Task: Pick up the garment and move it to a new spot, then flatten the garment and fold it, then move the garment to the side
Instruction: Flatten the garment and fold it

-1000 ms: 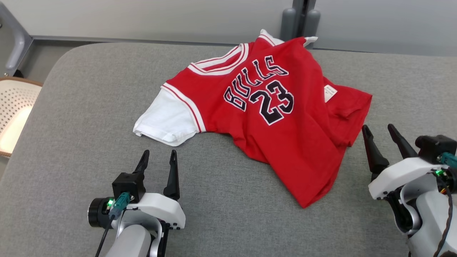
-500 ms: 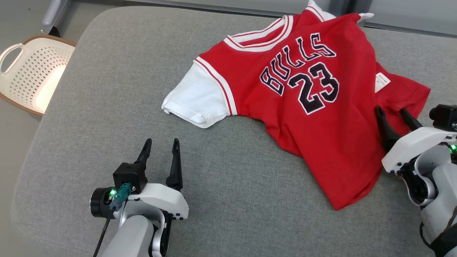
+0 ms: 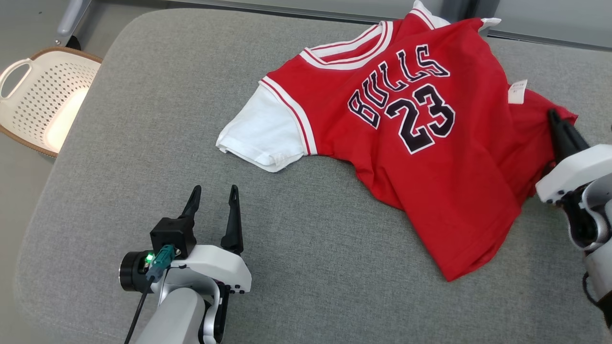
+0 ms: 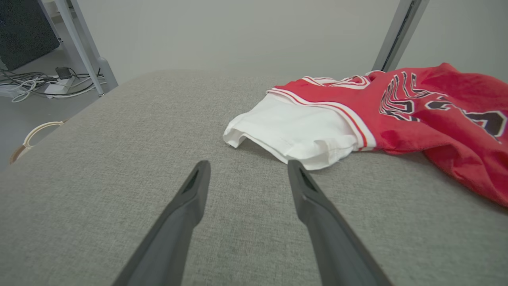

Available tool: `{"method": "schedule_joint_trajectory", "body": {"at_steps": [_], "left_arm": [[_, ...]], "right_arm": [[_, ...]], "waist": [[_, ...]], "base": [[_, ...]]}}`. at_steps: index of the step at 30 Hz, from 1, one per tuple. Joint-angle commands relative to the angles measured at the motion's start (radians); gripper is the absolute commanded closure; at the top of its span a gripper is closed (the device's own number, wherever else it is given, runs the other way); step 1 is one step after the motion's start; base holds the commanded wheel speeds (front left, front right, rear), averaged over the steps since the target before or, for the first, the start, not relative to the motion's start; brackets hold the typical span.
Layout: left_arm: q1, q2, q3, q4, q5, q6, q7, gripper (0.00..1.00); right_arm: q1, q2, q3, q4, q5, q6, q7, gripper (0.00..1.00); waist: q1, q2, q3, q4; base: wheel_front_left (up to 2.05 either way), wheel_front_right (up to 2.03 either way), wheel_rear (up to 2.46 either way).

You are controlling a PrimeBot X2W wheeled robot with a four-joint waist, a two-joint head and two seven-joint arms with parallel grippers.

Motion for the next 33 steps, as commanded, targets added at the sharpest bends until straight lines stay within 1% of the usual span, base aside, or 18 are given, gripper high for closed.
{"method": "schedule_joint_trajectory", "body": {"at_steps": [1, 5, 7, 11, 16, 20, 21, 22, 23, 24, 27, 30, 33], "left_arm": [[-0.011, 0.004, 0.002, 0.0, -0.001, 0.002, -0.004, 0.0], [-0.017, 0.004, -0.003, -0.005, -0.006, 0.001, -0.004, 0.0], [-0.023, 0.004, -0.01, -0.008, -0.009, -0.002, -0.004, 0.0], [-0.028, 0.004, -0.028, -0.011, -0.022, -0.002, -0.004, 0.0], [-0.049, 0.004, -0.056, -0.015, -0.036, 0.004, -0.004, 0.0], [-0.054, 0.005, -0.067, -0.018, -0.044, 0.011, -0.004, 0.0], [-0.056, 0.004, -0.068, -0.019, -0.046, 0.01, -0.004, 0.0], [-0.056, 0.004, -0.068, -0.019, -0.046, 0.01, -0.004, 0.0], [-0.058, 0.004, -0.071, -0.02, -0.047, 0.012, -0.004, 0.0], [-0.059, 0.004, -0.072, -0.019, -0.049, 0.013, -0.004, 0.0], [-0.054, 0.005, -0.07, -0.016, -0.05, 0.018, -0.004, 0.0], [-0.049, 0.004, -0.063, -0.012, -0.043, 0.02, -0.004, 0.0], [-0.04, 0.005, -0.047, -0.012, -0.031, 0.017, -0.004, 0.0]], "right_arm": [[-0.024, -0.02, -0.01, -0.009, 0.0, 0.0, -0.012, 1.0], [-0.088, -0.07, -0.059, -0.014, 0.004, 0.0, 0.006, 1.0], [-0.133, -0.103, -0.095, 0.002, 0.001, 0.0, 0.028, 1.0], [-0.23, -0.142, -0.166, 0.072, -0.009, 0.0, 0.095, 1.0], [-0.345, -0.213, -0.215, 0.17, -0.091, 0.0, 0.133, 1.0], [-0.416, -0.228, -0.234, 0.251, -0.149, 0.0, 0.15, 1.0], [-0.426, -0.229, -0.227, 0.269, -0.161, 0.0, 0.162, 0.96], [-0.426, -0.229, -0.227, 0.269, -0.161, 0.0, 0.162, 0.96], [-0.435, -0.234, -0.225, 0.293, -0.175, 0.0, 0.171, 0.51], [-0.443, -0.235, -0.219, 0.309, -0.192, 0.0, 0.177, 0.0], [-0.455, -0.214, -0.216, 0.35, -0.21, 0.0, 0.172, 0.0], [-0.431, -0.196, -0.209, 0.382, -0.22, 0.0, 0.155, 0.0], [-0.398, -0.154, -0.201, 0.372, -0.192, 0.0, 0.111, 0.0]], "waist": [[0.0, -0.0001, 0.0, -0.003], [0.0, -0.0001, 0.013, -0.006], [0.0, -0.0001, 0.025, -0.003], [0.0, -0.0001, 0.054, 0.014], [0.0, -0.0001, 0.091, 0.048], [0.0, -0.0001, 0.11, 0.067], [0.0, -0.0001, 0.113, 0.07], [0.0, -0.0001, 0.113, 0.07], [0.0, -0.0001, 0.114, 0.072], [0.0, -0.0001, 0.115, 0.073], [0.0, -0.0001, 0.106, 0.068], [0.0, -0.0001, 0.08, 0.052], [0.0, -0.0001, 0.043, 0.027]], "base": [[0.0, 0.0, 0.0], [0.0, 0.0, 0.0], [0.0, 0.0, 0.0], [0.0, 0.0, 0.0], [0.0, 0.0, 0.0], [0.0, 0.0, 0.0], [0.0, 0.0, 0.0], [0.0, 0.0, 0.0], [0.0, 0.0, 0.0], [0.0, 0.0, 0.0], [0.0, 0.0, 0.0], [0.0, 0.0, 0.0], [0.0, 0.0, 0.0]]}}
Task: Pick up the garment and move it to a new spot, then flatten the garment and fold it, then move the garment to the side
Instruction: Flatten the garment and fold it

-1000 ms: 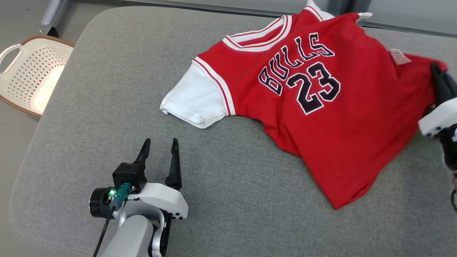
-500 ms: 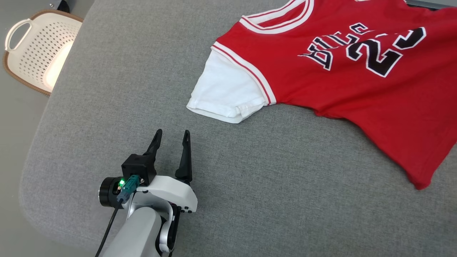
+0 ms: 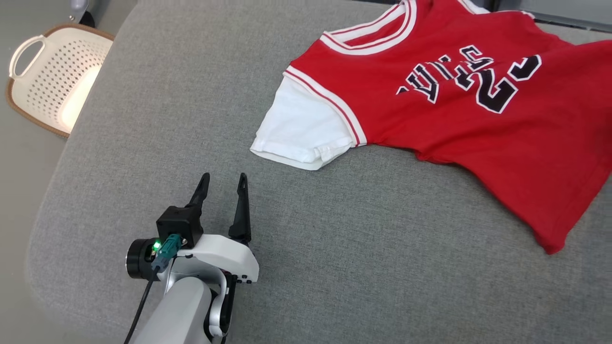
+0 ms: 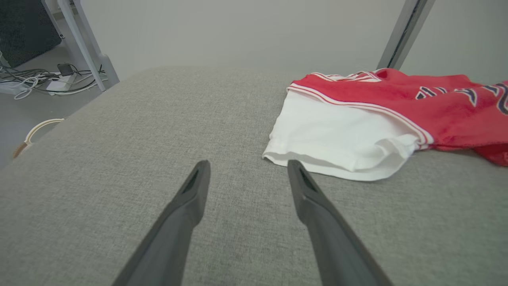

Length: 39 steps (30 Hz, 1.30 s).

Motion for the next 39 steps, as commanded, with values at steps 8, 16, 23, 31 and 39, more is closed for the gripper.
{"method": "schedule_joint_trajectory", "body": {"at_steps": [8, 16, 23, 31, 39], "left_arm": [[0.044, 0.005, 0.076, 0.008, 0.058, -0.014, -0.005, 0.0], [0.105, 0.005, 0.139, -0.004, 0.08, -0.035, -0.005, 0.0], [0.143, 0.005, 0.154, -0.012, 0.077, -0.04, -0.005, 0.0], [0.155, 0.005, 0.153, 0.001, 0.086, -0.051, -0.005, 0.0], [0.133, 0.004, 0.134, -0.001, 0.076, -0.052, -0.005, 0.0]], "right_arm": [[0.207, 0.107, 0.091, -0.15, 0.129, 0.0, -0.123, 0.0], [0.498, 0.205, 0.157, -0.394, 0.266, 0.0, -0.211, 0.0], [0.768, 0.27, 0.183, -0.572, 0.286, 0.0, -0.266, 0.0], [0.902, 0.351, 0.145, -0.652, 0.242, 0.0, -0.253, 0.0], [0.889, 0.39, 0.122, -0.628, 0.218, 0.0, -0.153, 0.0]], "waist": [[0.0, 0.0, -0.155, -0.119], [0.0, 0.0, -0.255, -0.211], [0.0, 0.0, -0.28, -0.256], [0.0, 0.0, -0.28, -0.263], [0.0, 0.0, -0.258, -0.221]], "base": [[0.0, 0.0, 0.0], [0.0, 0.0, 0.0], [0.0, 0.0, 0.0], [0.0, 0.0, 0.0], [0.0, 0.0, 0.0]]}}
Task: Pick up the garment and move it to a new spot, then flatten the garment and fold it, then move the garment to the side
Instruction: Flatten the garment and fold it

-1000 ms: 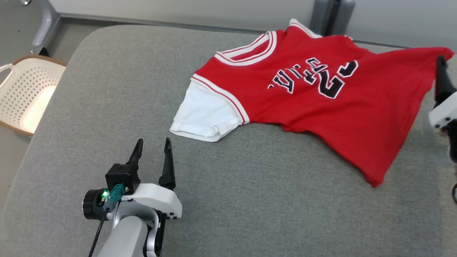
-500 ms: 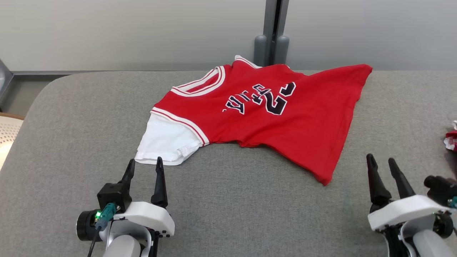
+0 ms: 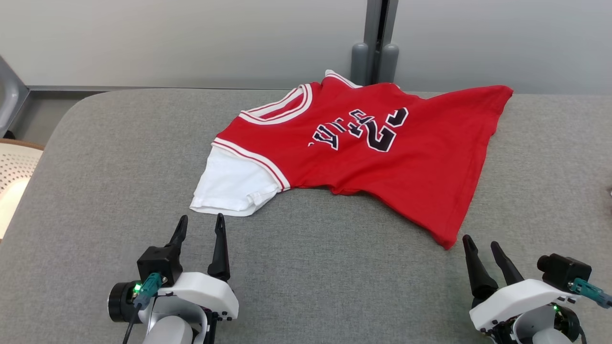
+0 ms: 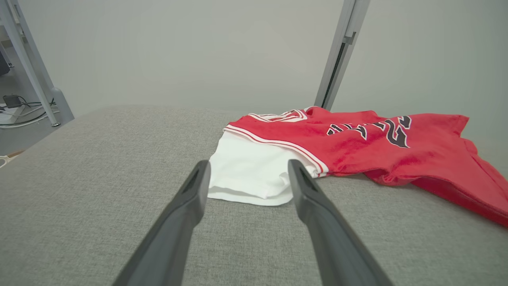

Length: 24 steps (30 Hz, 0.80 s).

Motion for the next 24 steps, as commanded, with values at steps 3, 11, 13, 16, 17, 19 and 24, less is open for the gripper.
{"method": "schedule_joint_trajectory", "body": {"at_steps": [3, 11, 13, 16, 17, 19, 24], "left_arm": [[-0.014, 0.005, -0.01, -0.001, -0.01, -0.001, -0.004, 0.0], [-0.024, 0.004, -0.029, -0.01, -0.025, 0.008, -0.004, 0.0], [-0.025, 0.004, -0.029, -0.012, -0.028, 0.008, -0.004, 0.0], [-0.022, 0.004, -0.026, -0.013, -0.029, 0.011, -0.004, 0.0], [-0.022, 0.004, -0.025, -0.013, -0.029, 0.012, -0.004, 0.0], [-0.021, 0.004, -0.022, -0.015, -0.029, 0.011, -0.004, 0.0], [-0.02, 0.004, -0.011, -0.016, -0.023, 0.014, -0.004, 0.0]], "right_arm": [[-0.017, 0.011, -0.023, 0.018, -0.001, 0.0, 0.02, 0.0], [-0.062, 0.044, -0.096, 0.098, 0.022, 0.0, 0.104, 0.0], [-0.067, 0.054, -0.098, 0.118, 0.02, 0.0, 0.125, 0.0], [-0.073, 0.067, -0.092, 0.133, 0.014, 0.0, 0.142, 0.0], [-0.074, 0.069, -0.091, 0.136, 0.014, 0.0, 0.142, 0.37], [-0.072, 0.074, -0.088, 0.14, 0.011, 0.0, 0.144, 1.0], [-0.077, 0.071, -0.093, 0.126, 0.004, 0.0, 0.123, 1.0]], "waist": [[0.0, 0.0, 0.019, 0.034], [0.0, 0.0, 0.056, 0.107], [0.0, 0.0, 0.061, 0.121], [0.0, 0.0, 0.064, 0.134], [0.0, 0.0, 0.064, 0.136], [0.0, 0.0, 0.065, 0.138], [0.0, 0.0, 0.063, 0.124]], "base": [[0.0, 0.0, 0.0], [0.0, 0.0, 0.0], [0.0, 0.0, 0.0], [0.0, 0.0, 0.0], [0.0, 0.0, 0.0], [0.0, 0.0, 0.0], [0.0, 0.0, 0.0]]}}
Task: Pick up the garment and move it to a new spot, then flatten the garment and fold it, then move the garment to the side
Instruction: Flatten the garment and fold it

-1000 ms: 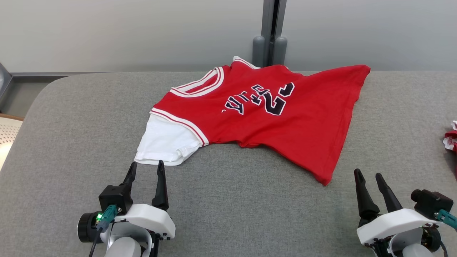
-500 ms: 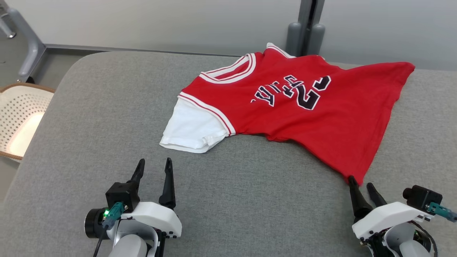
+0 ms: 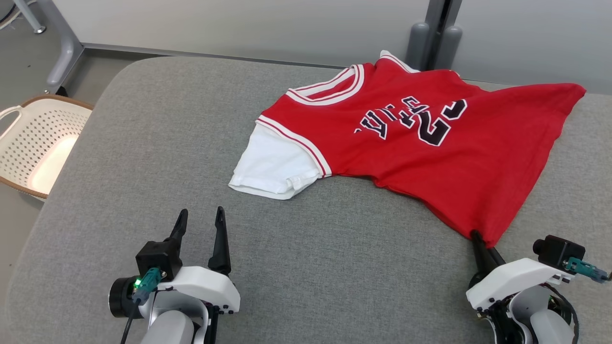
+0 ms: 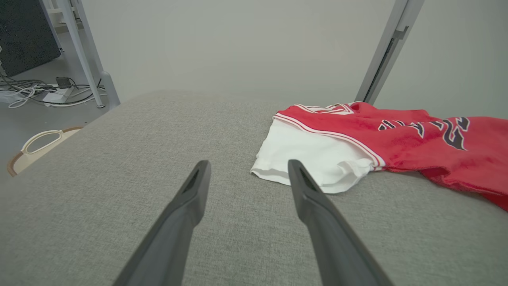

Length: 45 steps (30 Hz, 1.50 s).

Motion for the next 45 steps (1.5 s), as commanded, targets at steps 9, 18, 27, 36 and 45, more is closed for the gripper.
{"method": "schedule_joint_trajectory", "body": {"at_steps": [9, 18, 27, 36, 45], "left_arm": [[-0.005, 0.004, 0.025, 0.006, 0.02, -0.006, -0.004, 0.0], [-0.026, 0.004, 0.032, 0.037, 0.025, -0.04, -0.004, 0.0], [-0.108, 0.004, -0.062, 0.177, -0.036, -0.121, -0.003, 0.0], [-0.251, 0.004, -0.111, 0.402, -0.153, -0.101, 0.002, 0.0], [-0.321, 0.003, -0.186, 0.563, -0.192, -0.123, 0.027, 0.39]], "right_arm": [[0.021, -0.047, -0.026, -0.069, -0.023, 0.0, -0.041, 1.0], [0.068, -0.123, -0.062, -0.139, -0.038, 0.0, 0.009, 1.0], [0.07, -0.126, -0.069, -0.175, -0.06, 0.0, 0.05, 1.0], [0.031, -0.105, -0.029, -0.182, -0.061, 0.0, 0.03, 1.0], [0.009, -0.113, -0.017, -0.17, -0.072, 0.0, 0.009, 1.0]], "waist": [[0.0, -0.0001, -0.016, -0.075], [0.0, -0.0001, -0.018, -0.144], [0.0, -0.0001, 0.008, -0.2], [0.0, -0.0001, 0.042, -0.231], [0.0, -0.0001, 0.053, -0.247]], "base": [[0.0, 0.0, 0.0], [0.0, 0.0, 0.0], [0.0, 0.0, 0.0], [0.0, 0.0, 0.0], [0.0, 0.0, 0.0]]}}
